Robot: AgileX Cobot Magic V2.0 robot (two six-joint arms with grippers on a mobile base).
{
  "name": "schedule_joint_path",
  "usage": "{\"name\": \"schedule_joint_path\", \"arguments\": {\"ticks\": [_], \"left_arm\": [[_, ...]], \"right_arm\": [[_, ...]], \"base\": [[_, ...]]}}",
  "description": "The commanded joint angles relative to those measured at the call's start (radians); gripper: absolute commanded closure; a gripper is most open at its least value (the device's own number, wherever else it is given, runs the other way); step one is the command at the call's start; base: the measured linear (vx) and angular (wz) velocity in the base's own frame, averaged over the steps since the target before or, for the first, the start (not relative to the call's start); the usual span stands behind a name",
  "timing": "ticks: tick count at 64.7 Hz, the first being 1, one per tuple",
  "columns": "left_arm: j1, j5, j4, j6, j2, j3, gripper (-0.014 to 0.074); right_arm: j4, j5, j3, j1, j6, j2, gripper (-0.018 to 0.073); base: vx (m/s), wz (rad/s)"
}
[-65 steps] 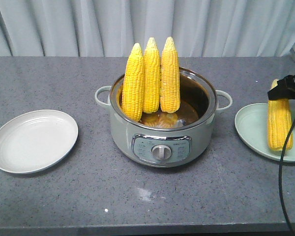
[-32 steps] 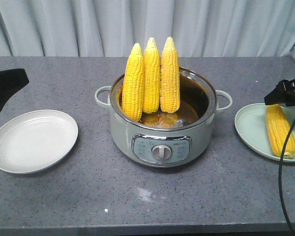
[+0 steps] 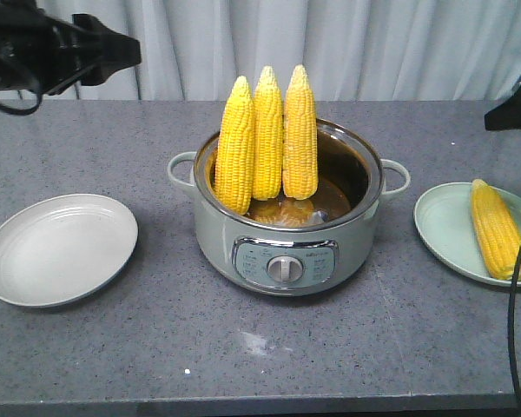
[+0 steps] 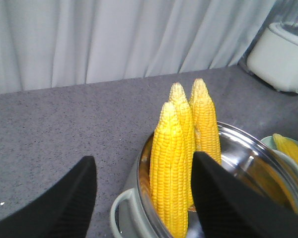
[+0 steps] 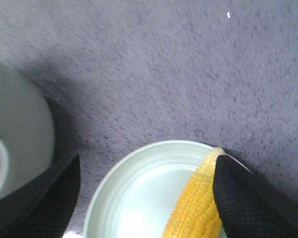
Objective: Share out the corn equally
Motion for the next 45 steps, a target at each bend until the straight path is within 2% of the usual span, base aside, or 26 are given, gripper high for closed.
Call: {"name": "schedule_joint_path", "arguments": {"ticks": [1, 13, 21, 34, 45], "left_arm": [[-0.002, 0.01, -0.047, 0.007, 0.072, -0.134, 0.0181], [-0.002, 0.068, -0.136, 0.007, 0.252, -0.334, 0.0181], [-0.003, 0.098, -0.158, 0.008, 0.336, -0.415, 0.0181], [-0.043, 0.094, -0.165, 0.01, 0.437, -0.491, 0.0181], [-0.074, 0.09, -0.166, 0.06, 0.494, -0.529, 0.0181]], "right_arm": [[0.064, 0.0, -0.028, -0.004, -0.003, -0.115, 0.0015], [0.076, 0.037, -0.028, -0.004, -0.003, -0.218, 0.0015], [0.077, 0.037, -0.028, -0.004, 0.0, -0.265, 0.0015], [0.079, 0.041, -0.028, -0.004, 0.008, -0.283, 0.0015], [0.077, 0.052, -0.028, -0.004, 0.013, -0.283, 0.0015]], "base": [[0.0, 0.0], [0.0, 0.0], [0.0, 0.0], [0.0, 0.0], [0.0, 0.0]]}}
